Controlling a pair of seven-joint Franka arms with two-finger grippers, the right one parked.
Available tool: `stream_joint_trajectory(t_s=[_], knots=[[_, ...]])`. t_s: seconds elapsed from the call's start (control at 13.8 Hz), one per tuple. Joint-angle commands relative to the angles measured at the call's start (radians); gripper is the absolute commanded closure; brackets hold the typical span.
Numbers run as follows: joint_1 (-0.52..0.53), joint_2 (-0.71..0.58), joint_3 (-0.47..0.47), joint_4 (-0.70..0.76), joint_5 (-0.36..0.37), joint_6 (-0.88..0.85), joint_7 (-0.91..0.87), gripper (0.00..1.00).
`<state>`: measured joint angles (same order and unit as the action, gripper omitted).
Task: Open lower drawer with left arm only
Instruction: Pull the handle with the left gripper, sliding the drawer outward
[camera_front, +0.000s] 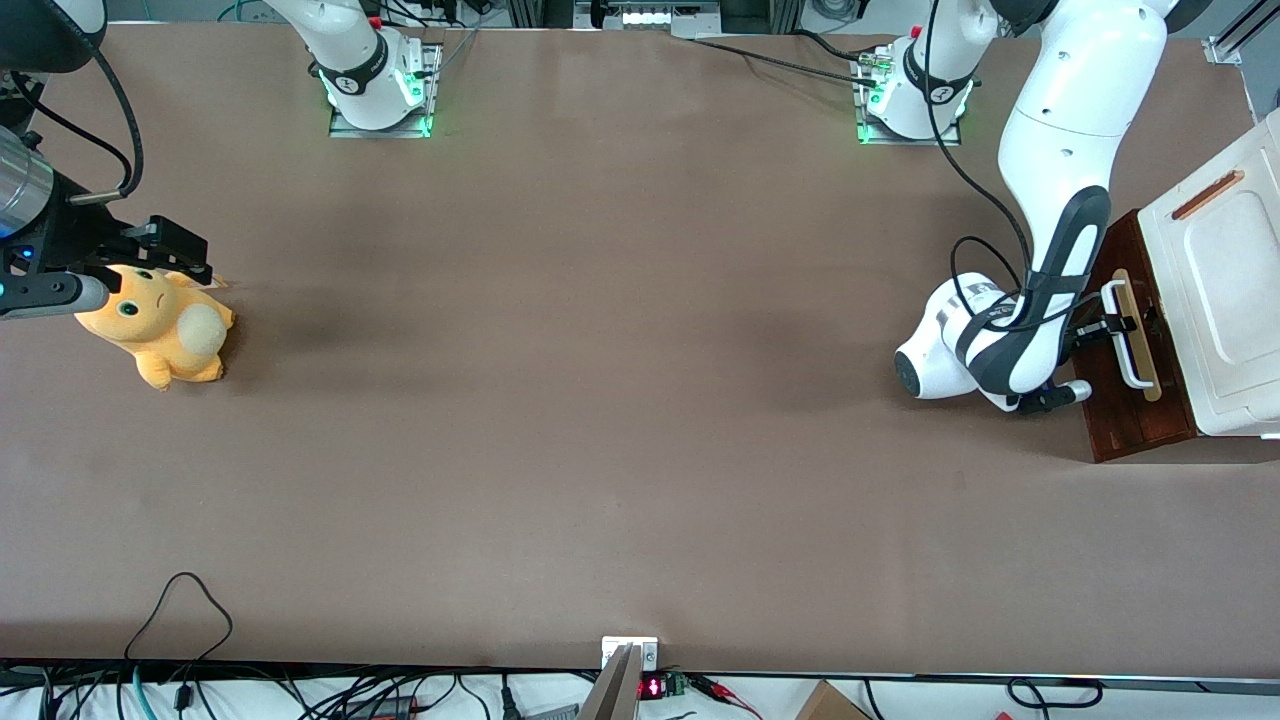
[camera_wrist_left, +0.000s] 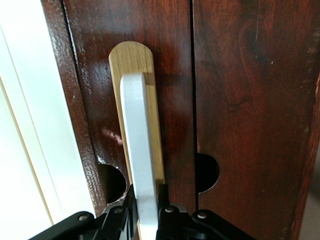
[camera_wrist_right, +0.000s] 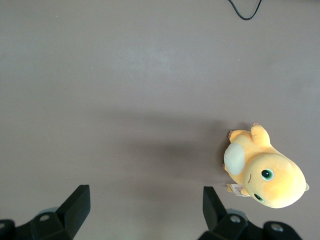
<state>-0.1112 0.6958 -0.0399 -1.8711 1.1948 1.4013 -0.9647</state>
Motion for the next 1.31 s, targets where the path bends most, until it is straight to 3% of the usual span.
stream_joint_trajectory(t_s=[0.0, 1.23], knots=[[-0.016, -0.016, -0.002, 0.009, -0.038, -0.005, 0.017, 0.81], [-0.107, -0.019, 0.000, 0.029, -0.136, -0.007, -0.005, 0.81]])
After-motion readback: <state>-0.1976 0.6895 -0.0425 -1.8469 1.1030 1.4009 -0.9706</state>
